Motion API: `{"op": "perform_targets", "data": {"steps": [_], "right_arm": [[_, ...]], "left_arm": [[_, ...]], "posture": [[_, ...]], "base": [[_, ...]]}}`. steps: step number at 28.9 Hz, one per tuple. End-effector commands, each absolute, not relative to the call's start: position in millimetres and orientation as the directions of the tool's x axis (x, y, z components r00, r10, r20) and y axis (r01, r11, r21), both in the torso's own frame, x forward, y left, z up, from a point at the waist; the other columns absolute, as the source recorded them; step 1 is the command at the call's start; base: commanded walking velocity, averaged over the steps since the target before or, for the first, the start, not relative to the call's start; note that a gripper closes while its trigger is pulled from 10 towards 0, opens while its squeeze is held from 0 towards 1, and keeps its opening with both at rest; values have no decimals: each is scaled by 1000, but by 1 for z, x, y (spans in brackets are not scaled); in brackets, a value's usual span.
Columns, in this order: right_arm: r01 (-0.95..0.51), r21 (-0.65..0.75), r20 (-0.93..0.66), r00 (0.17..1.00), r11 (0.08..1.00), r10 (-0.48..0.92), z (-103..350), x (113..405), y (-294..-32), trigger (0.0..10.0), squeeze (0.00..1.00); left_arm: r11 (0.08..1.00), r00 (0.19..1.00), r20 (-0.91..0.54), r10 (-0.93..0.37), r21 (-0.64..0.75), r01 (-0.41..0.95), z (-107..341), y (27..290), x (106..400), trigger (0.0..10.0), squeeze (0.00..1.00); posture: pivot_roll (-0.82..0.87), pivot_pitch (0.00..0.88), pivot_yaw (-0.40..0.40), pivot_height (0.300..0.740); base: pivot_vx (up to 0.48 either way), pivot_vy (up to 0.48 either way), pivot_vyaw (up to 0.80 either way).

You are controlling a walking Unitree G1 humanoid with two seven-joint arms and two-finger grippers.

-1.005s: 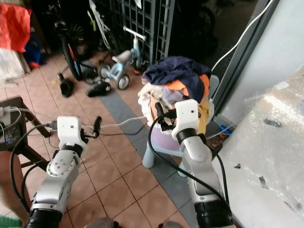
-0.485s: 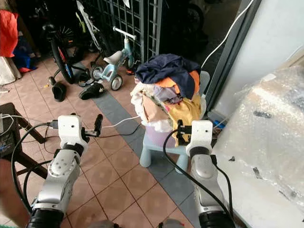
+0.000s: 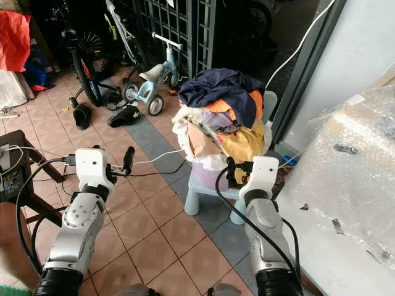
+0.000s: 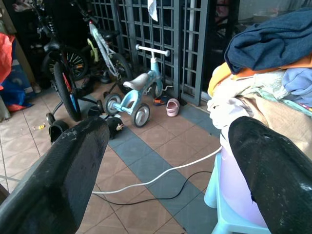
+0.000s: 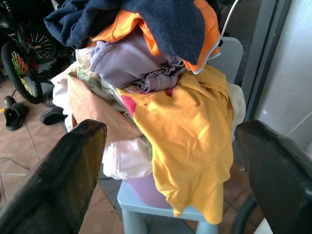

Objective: Clothes washing

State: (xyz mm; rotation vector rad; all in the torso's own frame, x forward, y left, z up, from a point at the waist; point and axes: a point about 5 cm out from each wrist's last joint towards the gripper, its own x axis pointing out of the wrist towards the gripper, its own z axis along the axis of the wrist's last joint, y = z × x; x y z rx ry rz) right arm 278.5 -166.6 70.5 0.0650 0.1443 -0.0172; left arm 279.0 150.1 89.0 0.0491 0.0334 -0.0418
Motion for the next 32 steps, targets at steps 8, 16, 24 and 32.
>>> {"op": "perform_targets", "data": {"steps": [8,16,24,32], "right_arm": [[30,63,-101,995,998,-24,81,286,-158,10000,0],[-142,40,8,990,989,142,100,287,-144,10000,0],[-213,5,45,976,977,212,109,291,-134,10000,0],[-241,-26,45,969,970,242,109,293,-133,10000,0]], "left_arm": [[996,999,-51,-12,85,16,88,156,281,10000,0],[998,998,-49,-31,57,34,88,154,281,10000,0],[998,998,-49,-33,52,35,88,152,281,10000,0],[998,998,-51,-35,42,37,87,151,282,10000,0]], "posture": [[-38,0,39,740],[-38,0,33,740],[-35,0,25,740],[-38,0,20,740]], "base": [[0,0,0],[161,0,0],[371,0,63],[412,0,127]]}}
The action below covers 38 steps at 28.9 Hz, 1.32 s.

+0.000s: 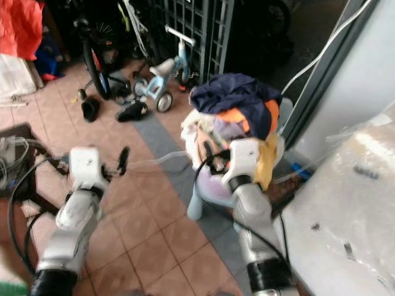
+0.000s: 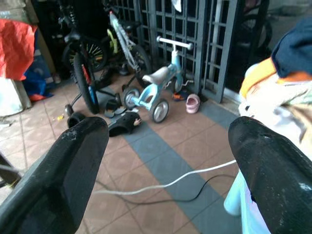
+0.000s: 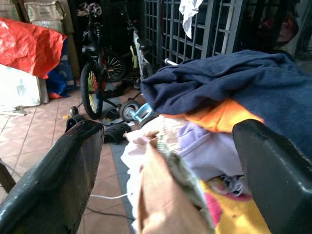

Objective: Clothes washing

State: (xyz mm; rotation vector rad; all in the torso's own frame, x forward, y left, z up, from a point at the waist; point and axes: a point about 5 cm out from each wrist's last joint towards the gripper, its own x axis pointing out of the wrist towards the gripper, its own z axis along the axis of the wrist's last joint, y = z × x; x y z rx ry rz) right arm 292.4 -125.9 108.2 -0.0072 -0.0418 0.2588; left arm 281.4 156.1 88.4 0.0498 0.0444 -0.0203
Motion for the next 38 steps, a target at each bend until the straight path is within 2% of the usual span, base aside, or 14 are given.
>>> {"op": "perform_targets", "data": {"steps": [1,16,23,27,28,29,30,31,34,36,38], "right_arm": [[-245,-32,44,968,969,246,109,292,-132,10000,0],[-325,-168,75,937,931,341,113,293,-120,10000,0],[-278,-263,107,943,924,314,126,313,-122,10000,0],[-245,-315,70,957,917,280,124,323,-126,10000,0],[-233,-325,15,968,917,252,118,327,-129,5294,0],[-233,-325,15,968,917,252,118,327,-129,5294,0],[-219,-320,-29,975,922,221,111,330,-132,4431,0],[-221,-289,-46,975,932,217,109,330,-133,0,0],[-226,-261,-90,974,938,210,103,330,-134,0,0],[-240,-268,-207,960,933,187,85,325,-140,0,0],[-233,-264,-235,957,936,172,79,324,-142,0,0]], "left_arm": [[998,998,-52,-35,41,37,87,151,282,10000,0],[999,998,-61,-34,31,36,86,150,283,10000,0],[999,997,-65,-27,36,30,86,151,284,10000,0],[999,998,-64,-17,45,20,86,152,284,10000,0],[999,998,-62,-13,48,16,86,152,284,10000,0],[999,998,-62,-13,48,16,86,152,284,10000,0],[999,998,-61,-12,48,15,86,152,284,10000,0],[999,998,-60,-11,49,14,86,152,284,10000,0],[999,998,-59,-10,51,13,87,152,285,10000,0],[999,998,-60,-9,52,13,87,152,285,10000,0],[998,998,-62,-11,53,14,87,152,286,10000,0]], "posture": [[-39,0,19,740],[-42,0,18,740],[-37,0,16,740],[-31,0,13,740],[-26,0,10,740],[-26,0,10,740],[-24,0,8,740],[-23,0,8,740],[-21,0,7,740],[-24,0,6,740],[-25,0,6,740]], "base": [[420,0,0],[393,0,0],[289,0,0],[0,0,0],[0,0,0],[0,0,0],[0,0,0],[0,0,0],[0,0,0],[0,0,0],[0,0,0]]}}
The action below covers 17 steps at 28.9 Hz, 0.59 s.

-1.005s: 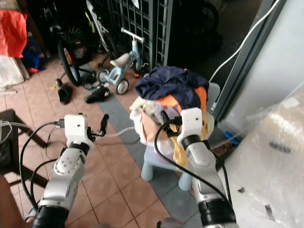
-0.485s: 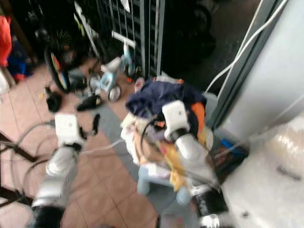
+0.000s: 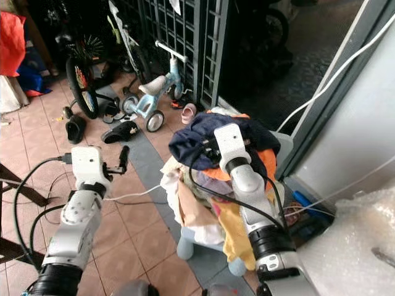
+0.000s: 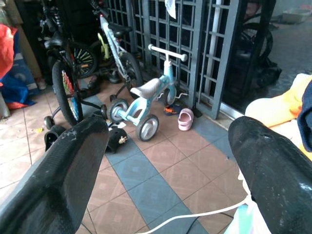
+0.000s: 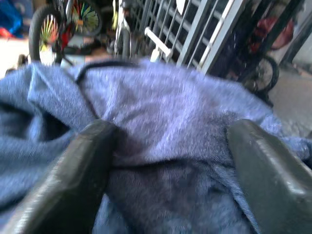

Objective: Clothes washing

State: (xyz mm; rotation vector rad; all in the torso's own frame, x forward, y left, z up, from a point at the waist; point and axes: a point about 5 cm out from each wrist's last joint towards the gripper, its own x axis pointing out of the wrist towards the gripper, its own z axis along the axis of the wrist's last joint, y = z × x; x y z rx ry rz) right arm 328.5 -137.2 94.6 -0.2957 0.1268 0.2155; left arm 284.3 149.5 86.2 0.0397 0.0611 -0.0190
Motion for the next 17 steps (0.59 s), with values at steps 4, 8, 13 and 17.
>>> {"op": "perform_targets", "data": {"steps": [4,8,13,17], "right_arm": [[-231,-252,-291,944,940,154,70,320,-145,0,0],[-253,-246,-340,927,936,162,63,318,-142,0,0],[-290,-243,-362,912,926,191,60,316,-135,0,0],[-306,-240,-372,906,921,204,58,314,-131,0,0]], "left_arm": [[998,998,-63,-13,54,17,87,152,286,10000,0],[998,998,-68,-17,55,21,87,150,287,10000,0],[998,997,-72,-16,52,20,86,150,288,10000,0],[999,997,-72,-12,52,16,86,150,287,10000,0]], "posture": [[-28,0,8,740],[-32,0,9,740],[-29,0,5,740],[-28,0,2,740]], "base": [[0,0,0],[0,0,0],[0,0,0],[0,0,0]]}}
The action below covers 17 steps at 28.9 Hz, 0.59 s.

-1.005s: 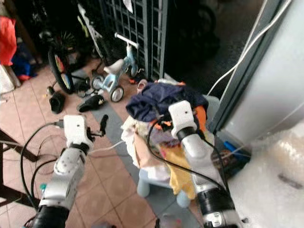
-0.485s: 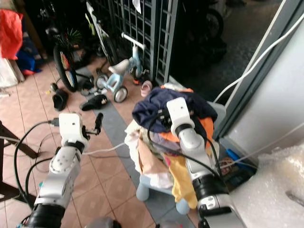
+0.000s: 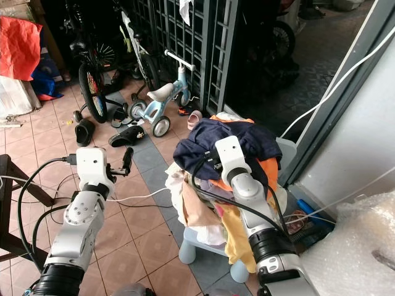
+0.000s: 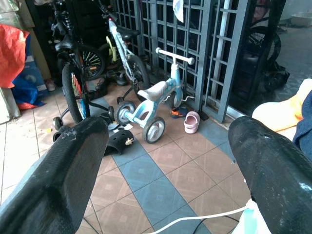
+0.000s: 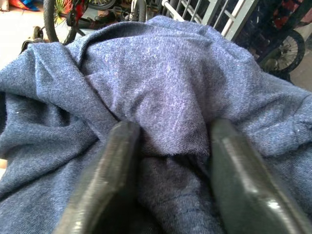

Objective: Clothes washing

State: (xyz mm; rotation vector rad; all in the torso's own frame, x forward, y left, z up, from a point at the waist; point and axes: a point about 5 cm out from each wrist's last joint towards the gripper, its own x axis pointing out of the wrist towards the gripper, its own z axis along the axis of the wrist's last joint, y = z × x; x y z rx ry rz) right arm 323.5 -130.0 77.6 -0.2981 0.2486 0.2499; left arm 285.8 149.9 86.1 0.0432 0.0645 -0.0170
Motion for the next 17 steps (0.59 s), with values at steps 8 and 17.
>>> {"op": "perform_targets", "data": {"steps": [8,17], "right_arm": [[-289,-231,-362,912,929,194,56,309,-131,0,0],[-265,-120,-293,930,957,221,65,309,-127,0,0]], "left_arm": [[999,997,-82,-14,48,18,84,149,286,10000,0],[999,996,-91,-14,48,19,83,149,285,10000,0]], "posture": [[-35,0,5,740],[-37,0,6,740]], "base": [[0,0,0],[0,0,0]]}}
